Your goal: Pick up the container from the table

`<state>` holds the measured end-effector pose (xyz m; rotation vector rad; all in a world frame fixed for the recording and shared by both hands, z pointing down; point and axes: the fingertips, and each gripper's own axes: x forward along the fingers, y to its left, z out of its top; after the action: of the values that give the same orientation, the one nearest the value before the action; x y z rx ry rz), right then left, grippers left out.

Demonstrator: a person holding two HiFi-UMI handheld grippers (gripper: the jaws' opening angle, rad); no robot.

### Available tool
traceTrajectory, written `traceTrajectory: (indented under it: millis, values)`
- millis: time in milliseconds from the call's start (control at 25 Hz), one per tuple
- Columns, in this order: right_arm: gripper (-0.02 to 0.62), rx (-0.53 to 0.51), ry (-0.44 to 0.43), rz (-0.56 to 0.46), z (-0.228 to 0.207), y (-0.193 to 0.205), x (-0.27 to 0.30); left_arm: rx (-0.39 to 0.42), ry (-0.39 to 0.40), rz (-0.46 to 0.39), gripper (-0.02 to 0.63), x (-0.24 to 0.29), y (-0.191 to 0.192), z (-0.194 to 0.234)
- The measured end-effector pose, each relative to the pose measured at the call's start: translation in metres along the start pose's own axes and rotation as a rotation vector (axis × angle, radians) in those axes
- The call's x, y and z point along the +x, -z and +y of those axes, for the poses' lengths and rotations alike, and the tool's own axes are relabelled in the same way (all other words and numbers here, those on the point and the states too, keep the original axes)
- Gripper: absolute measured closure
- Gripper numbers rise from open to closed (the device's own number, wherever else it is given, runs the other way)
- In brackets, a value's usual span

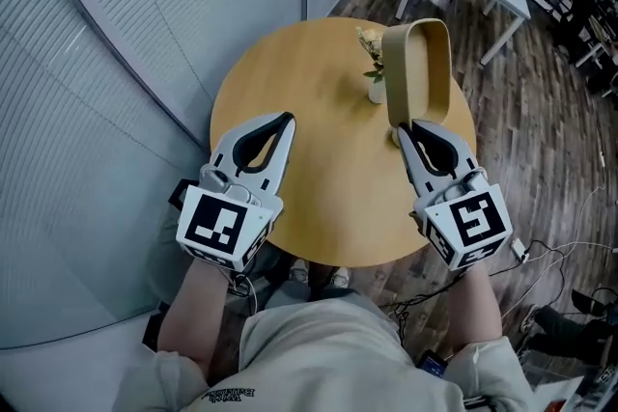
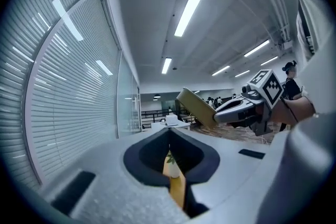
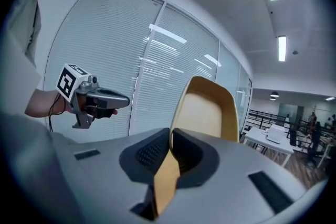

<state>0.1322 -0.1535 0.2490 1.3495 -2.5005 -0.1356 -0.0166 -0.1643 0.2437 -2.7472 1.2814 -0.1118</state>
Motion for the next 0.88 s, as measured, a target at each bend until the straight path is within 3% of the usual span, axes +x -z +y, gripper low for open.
traceTrajectory:
  millis: [280,400,880]
  values:
    - [0.555,-0.007,0.045,-0.073,-0.001,-0.023,-0.043,0.023,0.035,-0.009,0.586,-0.012,-0.019,-0.025]
    - [0.555,-0.029,0.064,-0.078,0.002,-0.018,-0.054,0.013,0.040,-0.007,0.586,-0.014,-0.014,-0.033]
    - [0.554,0.047,0.058,-0.056,0.010,0.002,-0.073,-0.004,0.019,0.033,0.586,-0.028,0.000,-0.045]
